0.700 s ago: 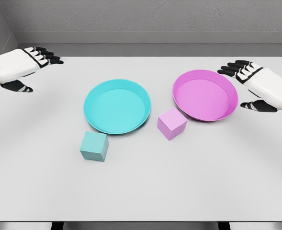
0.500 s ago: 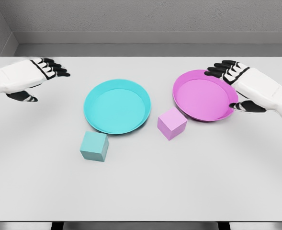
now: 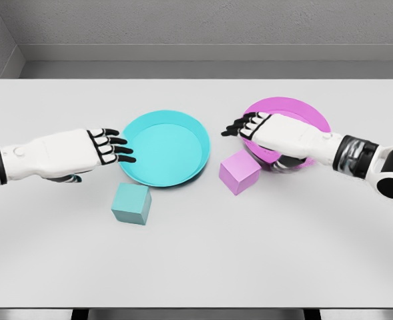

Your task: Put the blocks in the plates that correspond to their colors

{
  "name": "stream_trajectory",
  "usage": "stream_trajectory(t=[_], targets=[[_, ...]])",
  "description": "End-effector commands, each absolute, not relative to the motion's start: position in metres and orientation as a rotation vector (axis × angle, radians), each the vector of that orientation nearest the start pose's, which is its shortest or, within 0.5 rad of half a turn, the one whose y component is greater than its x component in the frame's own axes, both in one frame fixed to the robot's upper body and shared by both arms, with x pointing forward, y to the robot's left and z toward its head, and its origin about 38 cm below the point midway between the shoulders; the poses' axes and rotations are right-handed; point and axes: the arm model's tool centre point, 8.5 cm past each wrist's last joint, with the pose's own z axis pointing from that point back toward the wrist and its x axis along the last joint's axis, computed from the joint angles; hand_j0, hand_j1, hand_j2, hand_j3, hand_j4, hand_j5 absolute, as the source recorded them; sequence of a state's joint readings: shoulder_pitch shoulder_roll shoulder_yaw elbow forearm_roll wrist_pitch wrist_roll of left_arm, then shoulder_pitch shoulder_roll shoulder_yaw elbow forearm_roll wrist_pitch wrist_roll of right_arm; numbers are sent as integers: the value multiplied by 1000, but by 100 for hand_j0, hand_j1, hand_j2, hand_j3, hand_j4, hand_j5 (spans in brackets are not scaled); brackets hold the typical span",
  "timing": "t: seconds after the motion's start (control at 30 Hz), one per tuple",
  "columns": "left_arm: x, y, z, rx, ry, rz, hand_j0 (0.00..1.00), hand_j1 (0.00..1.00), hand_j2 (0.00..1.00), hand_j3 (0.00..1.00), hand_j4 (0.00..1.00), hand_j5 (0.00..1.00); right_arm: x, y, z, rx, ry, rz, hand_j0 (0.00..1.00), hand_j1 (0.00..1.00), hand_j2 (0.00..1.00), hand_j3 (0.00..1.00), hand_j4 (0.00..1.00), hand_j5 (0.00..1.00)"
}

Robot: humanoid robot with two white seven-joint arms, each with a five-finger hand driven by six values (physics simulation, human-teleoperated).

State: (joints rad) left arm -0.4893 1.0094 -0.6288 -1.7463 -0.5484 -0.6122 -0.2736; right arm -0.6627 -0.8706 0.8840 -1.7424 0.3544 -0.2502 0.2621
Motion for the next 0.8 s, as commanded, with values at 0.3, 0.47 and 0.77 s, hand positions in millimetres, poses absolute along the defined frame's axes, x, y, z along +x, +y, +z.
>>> stream_trajectory(t=[0.3,0.47,0.77], targets=[[354,264,197,-458,1896,2857,100,100,100,100,100,100,392,-205,187,-294,-1494,2047,100,100,100,100,100,100],[348,243,180,-350,1886,2864,100,100,100,100,100,100,403,-206,184,-326,-1453,2014,100,100,100,100,100,100],[347,243,171,-342,1736,2950,100,100,100,100,100,100,405,-192,167,-293,-1409,2031,100,100,100,100,100,100]])
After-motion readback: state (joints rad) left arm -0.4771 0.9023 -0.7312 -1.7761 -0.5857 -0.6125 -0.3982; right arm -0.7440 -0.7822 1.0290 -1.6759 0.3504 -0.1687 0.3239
